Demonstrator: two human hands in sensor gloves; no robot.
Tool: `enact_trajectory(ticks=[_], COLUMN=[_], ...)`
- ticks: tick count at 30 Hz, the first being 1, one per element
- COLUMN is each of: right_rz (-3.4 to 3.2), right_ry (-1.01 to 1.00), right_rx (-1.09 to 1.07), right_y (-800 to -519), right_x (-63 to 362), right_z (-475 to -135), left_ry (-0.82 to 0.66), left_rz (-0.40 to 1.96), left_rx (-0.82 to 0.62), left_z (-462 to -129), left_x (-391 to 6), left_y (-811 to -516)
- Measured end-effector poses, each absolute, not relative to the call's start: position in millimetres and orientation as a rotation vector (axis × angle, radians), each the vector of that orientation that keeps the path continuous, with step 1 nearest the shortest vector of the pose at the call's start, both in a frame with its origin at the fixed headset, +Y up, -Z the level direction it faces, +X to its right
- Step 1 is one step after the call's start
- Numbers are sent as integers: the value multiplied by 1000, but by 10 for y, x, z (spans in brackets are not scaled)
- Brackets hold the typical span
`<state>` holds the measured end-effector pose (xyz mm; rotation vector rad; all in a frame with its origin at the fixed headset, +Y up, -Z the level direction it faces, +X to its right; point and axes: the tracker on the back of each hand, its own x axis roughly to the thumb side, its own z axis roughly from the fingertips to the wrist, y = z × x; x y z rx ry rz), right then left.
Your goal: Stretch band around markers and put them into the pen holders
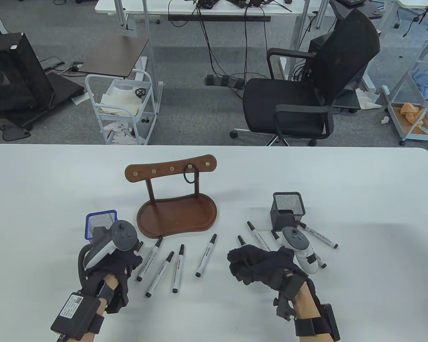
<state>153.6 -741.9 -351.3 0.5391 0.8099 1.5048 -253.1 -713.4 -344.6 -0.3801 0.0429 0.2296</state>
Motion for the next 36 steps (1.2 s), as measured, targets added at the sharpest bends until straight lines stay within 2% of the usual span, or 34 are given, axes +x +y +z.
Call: enact_trajectory(ticks=[14, 23, 31, 36], right_rz=[1506, 1507, 1509, 1508], right_ry=[812, 815, 818, 819], right_rx=[550, 554, 553, 552], right_y=[-7420, -7421, -7423, -7422], right_x=[1532, 1529, 1527, 1524], right_z=[-3511, -3506, -3505, -3503], left_ry=[170, 191, 185, 164], left_rz=[71, -13, 14, 74], left_rx=[-399, -399, -421, -505], left_z=[-3515, -3571, -3570, -3551], left_x=[-2508, -2474, -2492, -2470], left_y=[-7353, -7419, -7408, -7369])
